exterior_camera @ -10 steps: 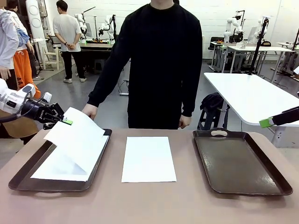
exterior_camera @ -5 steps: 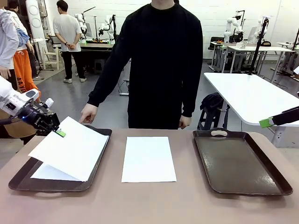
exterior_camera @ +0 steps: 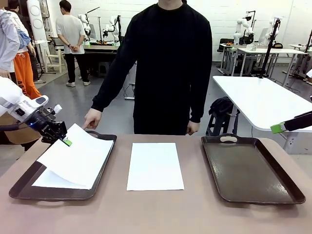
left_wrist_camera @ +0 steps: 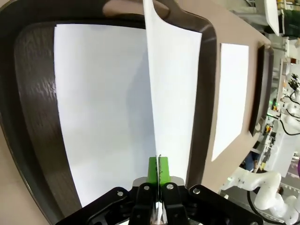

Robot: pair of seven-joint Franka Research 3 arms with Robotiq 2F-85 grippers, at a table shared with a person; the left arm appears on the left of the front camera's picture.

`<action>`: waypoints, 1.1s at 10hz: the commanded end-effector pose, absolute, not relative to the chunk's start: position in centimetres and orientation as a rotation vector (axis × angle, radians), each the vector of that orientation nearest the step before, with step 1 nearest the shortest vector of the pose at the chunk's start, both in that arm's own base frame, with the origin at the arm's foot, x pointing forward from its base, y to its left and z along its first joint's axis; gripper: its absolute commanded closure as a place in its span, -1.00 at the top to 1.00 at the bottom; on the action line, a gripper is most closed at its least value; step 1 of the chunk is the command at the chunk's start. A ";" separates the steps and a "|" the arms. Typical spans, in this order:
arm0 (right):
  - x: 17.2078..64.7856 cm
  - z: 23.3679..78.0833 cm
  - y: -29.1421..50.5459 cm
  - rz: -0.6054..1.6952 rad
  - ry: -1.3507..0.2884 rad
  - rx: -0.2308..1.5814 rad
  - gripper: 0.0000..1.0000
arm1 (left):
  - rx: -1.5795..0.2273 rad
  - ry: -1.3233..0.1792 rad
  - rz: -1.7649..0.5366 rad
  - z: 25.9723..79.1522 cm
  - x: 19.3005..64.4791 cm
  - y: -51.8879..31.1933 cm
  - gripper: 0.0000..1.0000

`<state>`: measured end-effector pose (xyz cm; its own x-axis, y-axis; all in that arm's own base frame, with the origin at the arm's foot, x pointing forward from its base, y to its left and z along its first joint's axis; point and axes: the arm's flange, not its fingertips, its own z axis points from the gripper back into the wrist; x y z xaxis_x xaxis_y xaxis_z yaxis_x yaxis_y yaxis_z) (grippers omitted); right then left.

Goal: Sort the A4 documents.
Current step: Place the A4 Paper in the designated Handle tray.

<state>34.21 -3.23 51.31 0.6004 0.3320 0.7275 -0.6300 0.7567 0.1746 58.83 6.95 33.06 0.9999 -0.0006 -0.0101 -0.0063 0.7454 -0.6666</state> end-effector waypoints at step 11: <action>34.4 51.1 -3.1 0.585 -0.736 0.468 1.00 | -0.370 -0.032 -0.001 35.4 57.6 6.1 0.93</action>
<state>34.21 -3.23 51.31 0.6004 0.3320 0.7275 -0.6301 0.7567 0.1746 58.17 7.04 35.24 0.9994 -0.0169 0.0318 0.0284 0.9125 -0.4081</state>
